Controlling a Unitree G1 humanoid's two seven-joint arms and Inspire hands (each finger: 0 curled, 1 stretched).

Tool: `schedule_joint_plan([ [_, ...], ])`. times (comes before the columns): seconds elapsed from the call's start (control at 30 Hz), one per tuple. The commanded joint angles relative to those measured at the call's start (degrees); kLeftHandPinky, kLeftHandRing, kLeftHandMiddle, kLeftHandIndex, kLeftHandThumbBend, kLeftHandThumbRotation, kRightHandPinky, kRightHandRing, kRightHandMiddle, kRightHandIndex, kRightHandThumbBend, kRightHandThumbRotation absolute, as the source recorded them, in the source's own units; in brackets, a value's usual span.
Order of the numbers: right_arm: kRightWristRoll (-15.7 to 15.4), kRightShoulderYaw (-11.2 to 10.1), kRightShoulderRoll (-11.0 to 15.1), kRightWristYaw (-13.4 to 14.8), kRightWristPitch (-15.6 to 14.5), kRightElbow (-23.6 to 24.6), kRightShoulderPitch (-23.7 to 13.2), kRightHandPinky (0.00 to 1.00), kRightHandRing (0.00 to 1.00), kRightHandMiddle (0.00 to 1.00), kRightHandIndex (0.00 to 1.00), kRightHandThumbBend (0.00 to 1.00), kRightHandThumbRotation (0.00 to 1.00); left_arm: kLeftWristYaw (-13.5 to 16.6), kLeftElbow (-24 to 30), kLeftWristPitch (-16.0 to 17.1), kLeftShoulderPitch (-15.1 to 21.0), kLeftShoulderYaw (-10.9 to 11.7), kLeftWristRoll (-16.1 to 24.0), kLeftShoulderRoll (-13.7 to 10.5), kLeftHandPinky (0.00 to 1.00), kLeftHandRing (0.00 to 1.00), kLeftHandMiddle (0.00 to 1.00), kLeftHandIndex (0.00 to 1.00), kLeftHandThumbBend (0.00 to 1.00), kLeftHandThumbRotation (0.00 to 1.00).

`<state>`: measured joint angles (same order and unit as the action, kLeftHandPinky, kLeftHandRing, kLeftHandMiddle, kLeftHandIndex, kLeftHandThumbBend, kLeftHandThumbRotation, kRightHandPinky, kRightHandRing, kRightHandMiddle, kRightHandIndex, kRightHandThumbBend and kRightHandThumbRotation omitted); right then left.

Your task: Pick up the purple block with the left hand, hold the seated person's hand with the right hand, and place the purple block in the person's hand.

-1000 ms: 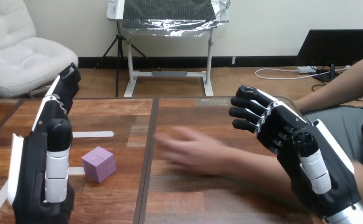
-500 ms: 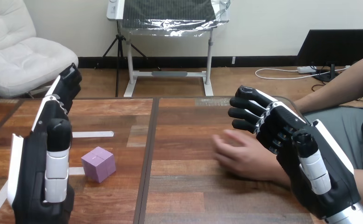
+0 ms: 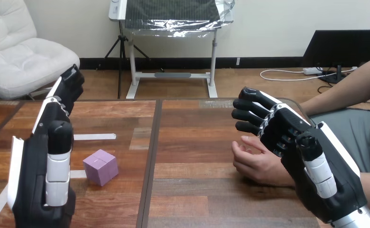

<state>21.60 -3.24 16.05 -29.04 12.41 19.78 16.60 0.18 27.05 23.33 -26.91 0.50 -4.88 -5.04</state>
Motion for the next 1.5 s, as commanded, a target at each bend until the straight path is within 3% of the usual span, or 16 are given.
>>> schedule_joint_plan([
  [0.0,0.3,-1.3,0.4,0.2,0.5,1.4,-4.0,0.85,0.87,0.87,0.87,0.87,0.87,0.3,0.2,0.7,2.0,0.5,0.6,1.4,1.0,0.93,0.91,0.88,0.76,1.0],
  [0.43,0.1,-1.1,0.1,0.7,0.4,1.8,-3.9,0.84,0.86,0.86,0.87,0.87,0.87,2.4,-0.1,-0.4,2.2,1.6,5.6,1.3,1.0,0.94,0.91,0.89,0.82,0.97],
  [0.53,0.2,-1.1,0.1,0.5,0.5,1.7,-3.9,0.84,0.86,0.86,0.87,0.88,0.87,3.4,-1.7,-0.3,2.7,2.3,7.2,1.0,1.0,0.96,0.93,0.91,0.8,0.94],
  [0.93,0.3,-1.0,0.1,0.5,0.5,1.8,-3.8,0.83,0.87,0.87,0.87,0.87,0.87,6.1,-5.6,-1.4,4.3,4.2,13.0,-0.2,1.0,0.98,0.94,0.92,0.89,0.91],
  [1.47,0.2,-0.8,0.0,0.6,0.2,2.2,-3.6,0.84,0.87,0.87,0.87,0.88,0.87,6.9,-11.3,-1.9,7.5,5.6,15.5,-1.1,0.94,0.94,0.94,0.92,0.82,0.86],
])
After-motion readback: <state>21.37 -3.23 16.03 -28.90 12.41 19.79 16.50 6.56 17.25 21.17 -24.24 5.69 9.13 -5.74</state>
